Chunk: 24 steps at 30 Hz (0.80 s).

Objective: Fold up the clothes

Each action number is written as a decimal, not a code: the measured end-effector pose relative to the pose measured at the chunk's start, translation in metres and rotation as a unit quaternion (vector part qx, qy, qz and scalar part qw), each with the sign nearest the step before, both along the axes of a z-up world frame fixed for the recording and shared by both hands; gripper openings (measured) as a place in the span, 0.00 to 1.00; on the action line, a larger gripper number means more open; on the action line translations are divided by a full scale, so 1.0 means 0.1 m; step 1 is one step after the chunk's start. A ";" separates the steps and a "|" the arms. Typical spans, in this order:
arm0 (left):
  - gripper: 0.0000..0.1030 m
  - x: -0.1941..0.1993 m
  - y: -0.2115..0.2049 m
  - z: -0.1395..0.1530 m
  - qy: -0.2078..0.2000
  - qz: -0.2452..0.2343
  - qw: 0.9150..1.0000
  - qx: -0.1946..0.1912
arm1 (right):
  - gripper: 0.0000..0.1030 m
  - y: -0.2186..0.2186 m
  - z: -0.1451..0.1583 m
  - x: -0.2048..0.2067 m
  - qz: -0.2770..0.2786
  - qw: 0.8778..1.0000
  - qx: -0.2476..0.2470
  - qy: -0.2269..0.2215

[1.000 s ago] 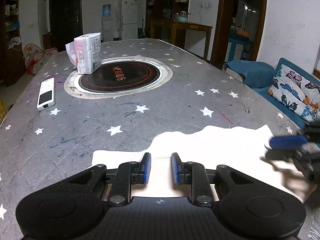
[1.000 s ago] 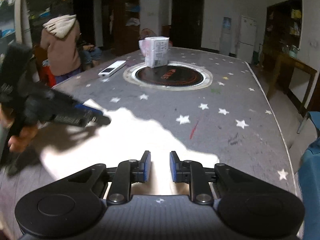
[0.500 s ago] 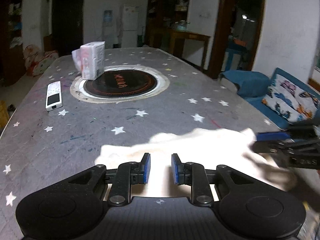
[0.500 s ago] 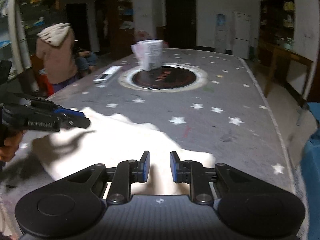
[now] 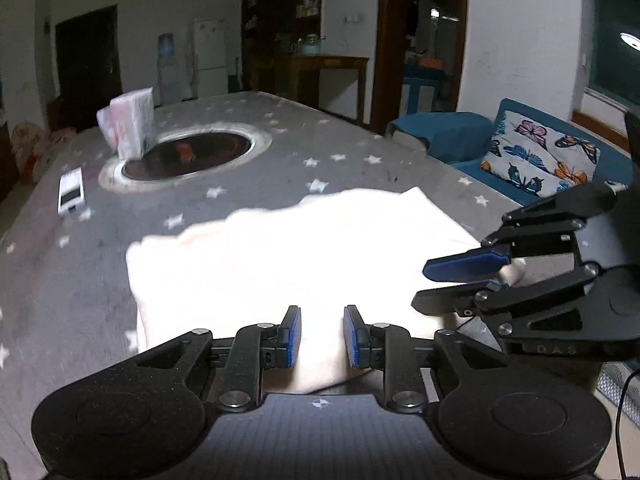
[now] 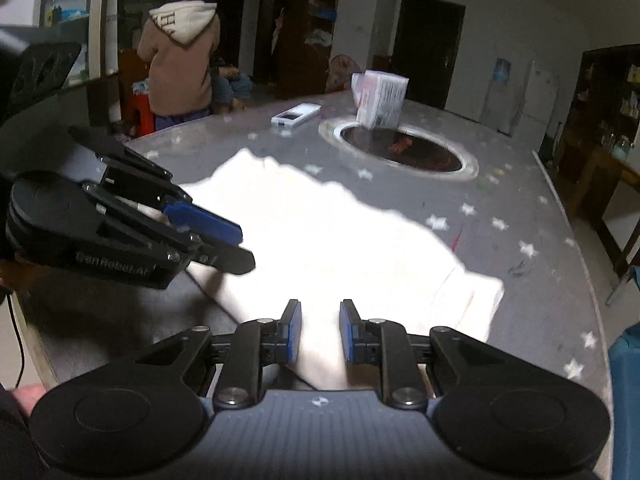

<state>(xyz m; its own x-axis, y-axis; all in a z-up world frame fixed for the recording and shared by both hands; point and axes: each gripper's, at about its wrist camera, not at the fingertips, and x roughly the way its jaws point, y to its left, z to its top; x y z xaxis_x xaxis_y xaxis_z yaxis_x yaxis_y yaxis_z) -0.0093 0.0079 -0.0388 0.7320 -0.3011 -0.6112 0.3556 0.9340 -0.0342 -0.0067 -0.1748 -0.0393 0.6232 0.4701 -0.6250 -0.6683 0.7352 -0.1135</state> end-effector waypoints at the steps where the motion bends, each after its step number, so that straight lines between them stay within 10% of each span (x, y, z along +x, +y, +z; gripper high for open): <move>1: 0.26 0.00 0.02 0.02 0.001 0.001 1.000 -0.002 | 0.19 0.01 0.00 -0.01 0.002 1.000 -0.002 -0.003; 24: 0.28 0.71 0.62 0.18 0.019 0.123 0.991 -0.045 | 0.19 0.09 0.25 0.91 -0.015 0.998 0.034 0.049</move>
<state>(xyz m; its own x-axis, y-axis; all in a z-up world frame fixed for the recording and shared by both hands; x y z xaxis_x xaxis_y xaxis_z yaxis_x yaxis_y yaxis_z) 0.0614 0.0694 -0.0211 0.7666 -0.1707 -0.6190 0.1137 0.9849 -0.1309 0.0838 -0.1656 -0.0144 0.5748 0.4959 -0.6509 -0.6520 0.7582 0.0020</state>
